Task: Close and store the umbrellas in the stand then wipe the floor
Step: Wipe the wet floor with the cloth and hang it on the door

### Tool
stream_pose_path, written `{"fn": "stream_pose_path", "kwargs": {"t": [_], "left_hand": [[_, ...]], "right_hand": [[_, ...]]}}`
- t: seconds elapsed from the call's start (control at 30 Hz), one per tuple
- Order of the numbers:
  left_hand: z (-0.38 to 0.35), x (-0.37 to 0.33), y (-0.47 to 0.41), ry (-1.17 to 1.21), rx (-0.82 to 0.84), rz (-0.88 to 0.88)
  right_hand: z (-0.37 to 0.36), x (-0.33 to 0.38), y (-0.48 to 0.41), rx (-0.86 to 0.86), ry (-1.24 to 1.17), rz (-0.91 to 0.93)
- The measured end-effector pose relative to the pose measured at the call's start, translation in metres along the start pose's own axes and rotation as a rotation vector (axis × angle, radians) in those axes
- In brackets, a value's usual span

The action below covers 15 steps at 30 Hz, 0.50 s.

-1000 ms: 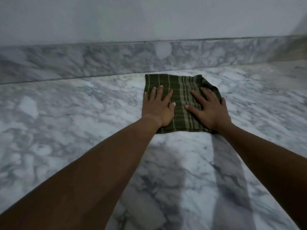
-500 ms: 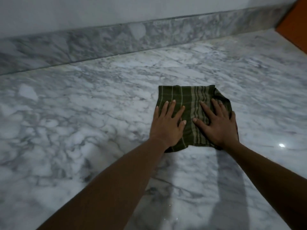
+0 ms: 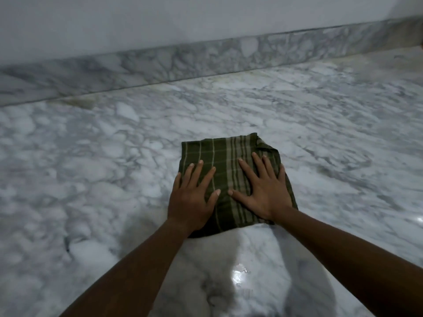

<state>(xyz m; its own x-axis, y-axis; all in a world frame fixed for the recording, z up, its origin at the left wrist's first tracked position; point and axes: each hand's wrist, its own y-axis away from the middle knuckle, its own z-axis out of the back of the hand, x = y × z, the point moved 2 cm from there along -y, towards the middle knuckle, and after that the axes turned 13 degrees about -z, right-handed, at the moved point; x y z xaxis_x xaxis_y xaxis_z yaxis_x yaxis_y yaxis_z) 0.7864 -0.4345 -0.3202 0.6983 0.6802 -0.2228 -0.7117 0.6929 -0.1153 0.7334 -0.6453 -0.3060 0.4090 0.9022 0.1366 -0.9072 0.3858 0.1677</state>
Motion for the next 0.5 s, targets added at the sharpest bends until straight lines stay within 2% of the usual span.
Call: {"fn": "stream_pose_path", "kwargs": {"t": [0.23,0.5], "left_hand": [[0.041,0.127,0.057,-0.068,0.029,0.183],[0.092,0.271,0.197,-0.128,0.063,0.522]], "right_hand": [[-0.018,0.149,-0.023,0.013,0.014,0.194],[-0.057,0.364,-0.01,0.073,0.006,0.54]]}}
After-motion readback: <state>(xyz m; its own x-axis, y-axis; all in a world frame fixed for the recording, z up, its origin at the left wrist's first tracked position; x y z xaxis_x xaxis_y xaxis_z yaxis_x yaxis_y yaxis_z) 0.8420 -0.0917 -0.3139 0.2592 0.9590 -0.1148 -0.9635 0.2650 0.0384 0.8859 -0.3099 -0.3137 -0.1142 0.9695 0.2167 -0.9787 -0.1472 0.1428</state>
